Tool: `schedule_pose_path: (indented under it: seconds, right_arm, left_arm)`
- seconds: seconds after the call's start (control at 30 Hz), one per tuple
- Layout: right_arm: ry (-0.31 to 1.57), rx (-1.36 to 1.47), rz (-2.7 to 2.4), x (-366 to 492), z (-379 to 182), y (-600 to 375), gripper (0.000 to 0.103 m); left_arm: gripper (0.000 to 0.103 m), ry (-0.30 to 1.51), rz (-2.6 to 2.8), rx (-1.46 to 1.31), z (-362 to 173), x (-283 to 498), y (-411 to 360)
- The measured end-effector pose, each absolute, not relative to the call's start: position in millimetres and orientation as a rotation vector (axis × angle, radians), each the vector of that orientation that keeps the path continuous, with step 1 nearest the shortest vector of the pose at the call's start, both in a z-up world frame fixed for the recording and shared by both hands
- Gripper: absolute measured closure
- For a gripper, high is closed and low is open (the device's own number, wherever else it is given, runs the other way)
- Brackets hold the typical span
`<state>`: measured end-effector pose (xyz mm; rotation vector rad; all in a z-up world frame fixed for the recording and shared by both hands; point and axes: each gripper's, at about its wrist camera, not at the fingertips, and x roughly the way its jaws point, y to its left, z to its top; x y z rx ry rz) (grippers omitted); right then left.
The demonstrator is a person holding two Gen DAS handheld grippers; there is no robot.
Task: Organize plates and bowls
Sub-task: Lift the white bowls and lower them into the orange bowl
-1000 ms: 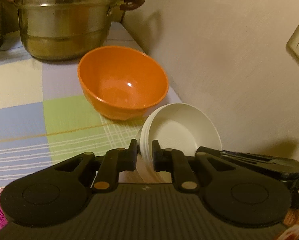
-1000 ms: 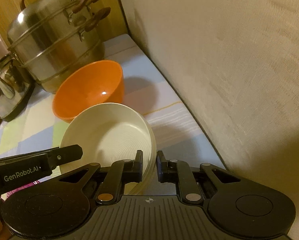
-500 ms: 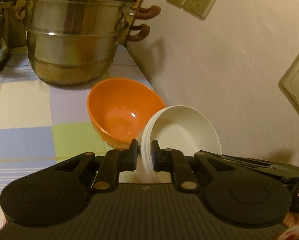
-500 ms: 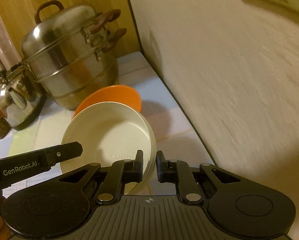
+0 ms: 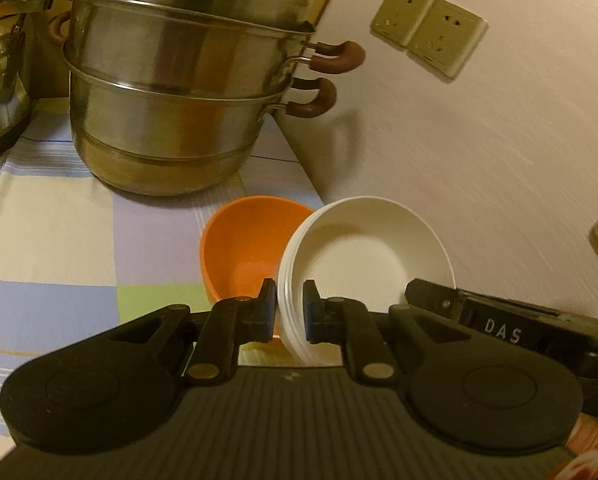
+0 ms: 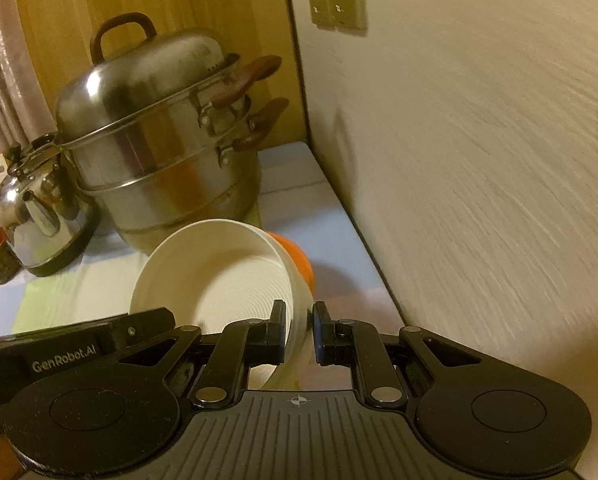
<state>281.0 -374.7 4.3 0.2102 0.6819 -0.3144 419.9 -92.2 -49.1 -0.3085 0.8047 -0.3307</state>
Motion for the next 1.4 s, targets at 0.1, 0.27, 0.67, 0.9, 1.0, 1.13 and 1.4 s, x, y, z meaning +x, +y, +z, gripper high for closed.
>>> schedule_pose_path:
  seconds: [0.1,0.27,0.67,0.9,1.0,1.13,1.4]
  right_arm:
    - [0.68,0.193,-0.312,290,3,-376,0.09]
    - [0.683,0.183,-0.305,301,-2,-380,0.09]
    - [0.691,0.156,-0.278,332,-14,-382,0.09]
    - [0.72,0.147,-0.27,342,-29,-385,0.091]
    - [0.729,0.151,-0.269,346,-34,-387,0.092]
    - [0.74,0.157,-0.273,350,-39,-390,0.092]
    - [0.755,0.171,-0.278,355,-44,-392,0.092]
  left_arm:
    - [0.091,0.805,-0.322,-0.31,-52,427,-92]
    - [0.091,0.796,-0.314,-0.317,-58,435,-91]
    - [0.091,0.811,-0.261,-0.341,-76,452,-82]
    - [0.091,0.83,-0.243,-0.35,-85,456,-79]
    - [0.091,0.835,-0.242,-0.347,-87,456,-79]
    - [0.091,0.837,-0.243,-0.348,-88,459,-80]
    - [0.091,0.835,-0.242,-0.354,-90,460,-81]
